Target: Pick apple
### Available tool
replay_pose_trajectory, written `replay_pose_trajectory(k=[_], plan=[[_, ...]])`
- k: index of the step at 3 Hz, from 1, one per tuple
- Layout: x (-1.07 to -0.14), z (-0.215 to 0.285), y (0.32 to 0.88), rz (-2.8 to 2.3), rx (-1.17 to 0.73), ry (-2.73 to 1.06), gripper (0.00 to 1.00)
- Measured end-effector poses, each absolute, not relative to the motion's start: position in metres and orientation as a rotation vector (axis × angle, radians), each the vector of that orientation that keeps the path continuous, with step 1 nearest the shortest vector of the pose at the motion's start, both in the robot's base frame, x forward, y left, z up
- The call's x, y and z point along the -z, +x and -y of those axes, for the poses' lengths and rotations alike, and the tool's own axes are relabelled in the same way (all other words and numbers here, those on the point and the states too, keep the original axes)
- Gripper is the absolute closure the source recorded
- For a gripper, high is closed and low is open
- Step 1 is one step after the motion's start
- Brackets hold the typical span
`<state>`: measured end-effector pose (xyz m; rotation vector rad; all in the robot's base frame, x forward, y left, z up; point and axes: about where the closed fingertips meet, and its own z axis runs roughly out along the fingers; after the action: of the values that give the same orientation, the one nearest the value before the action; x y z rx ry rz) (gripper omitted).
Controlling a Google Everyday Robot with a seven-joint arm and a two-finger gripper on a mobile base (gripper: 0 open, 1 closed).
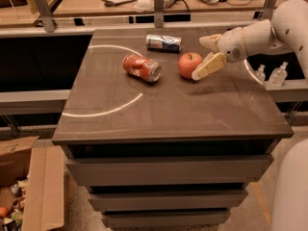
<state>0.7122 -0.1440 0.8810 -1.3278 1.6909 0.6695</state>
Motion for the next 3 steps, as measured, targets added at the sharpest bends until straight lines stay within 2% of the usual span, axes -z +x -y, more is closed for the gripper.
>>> replay_pose_trajectory(k=[2,3], plan=[[-0.861,0.117,0.712,-1.727,-0.727,-1.363,0.0],[-0.855,0.11,0.707,-1.739,-0.745,-1.378,0.15]])
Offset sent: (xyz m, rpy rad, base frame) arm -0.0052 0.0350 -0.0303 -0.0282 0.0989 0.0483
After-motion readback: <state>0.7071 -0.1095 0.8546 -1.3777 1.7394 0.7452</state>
